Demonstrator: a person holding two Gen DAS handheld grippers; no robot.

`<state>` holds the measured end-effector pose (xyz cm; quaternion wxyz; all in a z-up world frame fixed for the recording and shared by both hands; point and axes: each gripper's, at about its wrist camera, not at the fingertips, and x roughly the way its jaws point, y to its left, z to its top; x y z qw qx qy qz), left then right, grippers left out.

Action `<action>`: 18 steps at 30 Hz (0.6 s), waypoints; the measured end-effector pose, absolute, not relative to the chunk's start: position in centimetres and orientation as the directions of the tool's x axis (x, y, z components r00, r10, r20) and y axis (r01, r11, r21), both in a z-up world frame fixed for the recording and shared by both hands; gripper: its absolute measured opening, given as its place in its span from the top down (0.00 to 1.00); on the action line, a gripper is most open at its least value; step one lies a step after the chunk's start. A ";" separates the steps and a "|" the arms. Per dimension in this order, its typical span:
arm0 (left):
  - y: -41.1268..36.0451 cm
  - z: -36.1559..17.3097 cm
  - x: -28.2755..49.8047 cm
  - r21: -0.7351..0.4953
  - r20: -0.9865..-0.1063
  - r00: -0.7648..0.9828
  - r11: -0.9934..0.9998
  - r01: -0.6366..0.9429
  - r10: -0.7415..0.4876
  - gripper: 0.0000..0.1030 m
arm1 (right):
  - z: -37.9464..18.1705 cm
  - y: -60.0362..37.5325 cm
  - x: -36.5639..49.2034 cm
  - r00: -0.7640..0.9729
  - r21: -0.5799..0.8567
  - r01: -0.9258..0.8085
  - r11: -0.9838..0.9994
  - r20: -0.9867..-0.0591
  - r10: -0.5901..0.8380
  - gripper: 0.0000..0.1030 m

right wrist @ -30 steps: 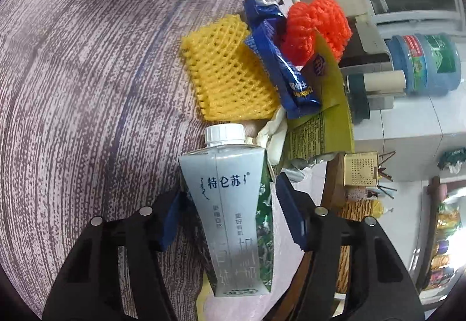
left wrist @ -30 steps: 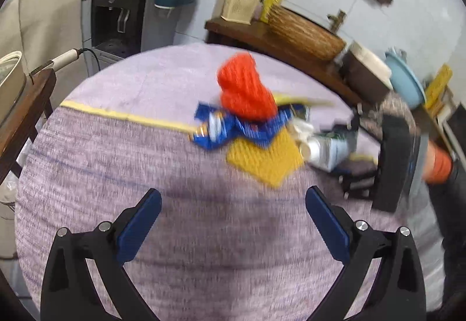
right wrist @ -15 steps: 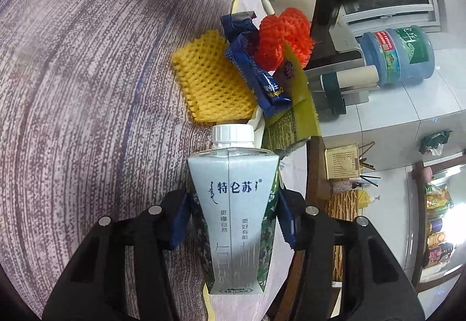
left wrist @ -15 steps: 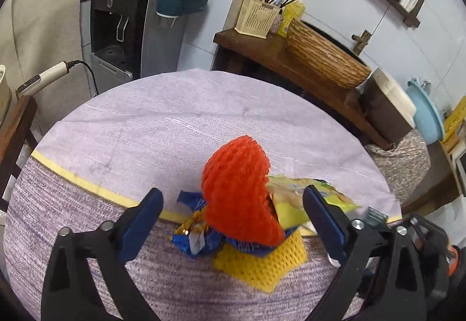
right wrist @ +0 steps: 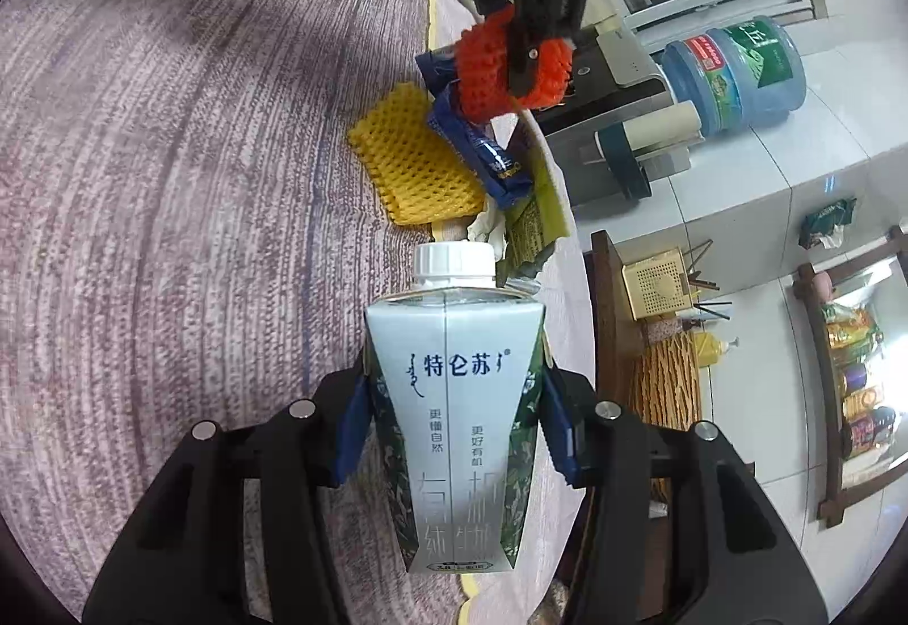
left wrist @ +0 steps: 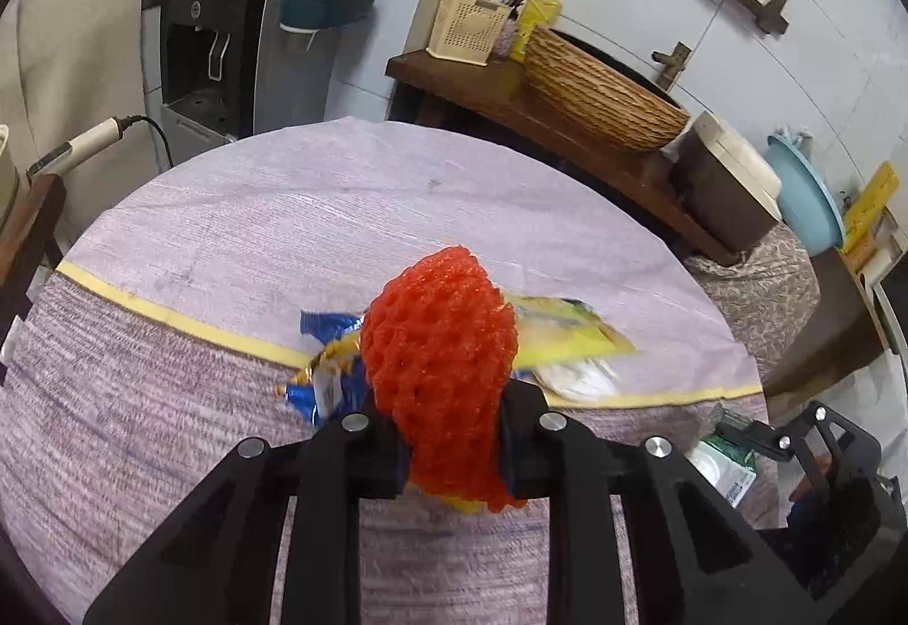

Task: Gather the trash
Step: 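Carry the carton and orange net to the bin and open both tools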

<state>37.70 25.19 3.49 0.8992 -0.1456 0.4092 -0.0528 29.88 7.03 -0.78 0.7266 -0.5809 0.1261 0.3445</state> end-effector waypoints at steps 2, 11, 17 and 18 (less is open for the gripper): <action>24.4 4.3 35.8 -0.291 -0.707 0.674 0.957 0.000 -0.215 0.78 | -0.3 6.4 29.1 0.733 -0.755 -0.648 0.105 -0.579 0.358 0.50; 17.5 6.6 26.9 -0.299 -0.655 0.686 0.942 0.151 -0.318 0.78 | 1.7 1.3 24.4 0.728 -0.675 -0.681 0.284 -0.581 0.363 0.50; 9.1 6.3 23.6 -0.285 -0.638 0.653 0.913 0.292 -0.408 0.78 | 2.5 -5.7 21.6 0.759 -0.611 -0.647 0.457 -0.577 0.303 0.50; 7.8 6.2 23.2 -0.290 -0.636 0.643 0.904 0.315 -0.428 0.78 | 2.8 -7.4 21.0 0.765 -0.596 -0.634 0.493 -0.576 0.288 0.50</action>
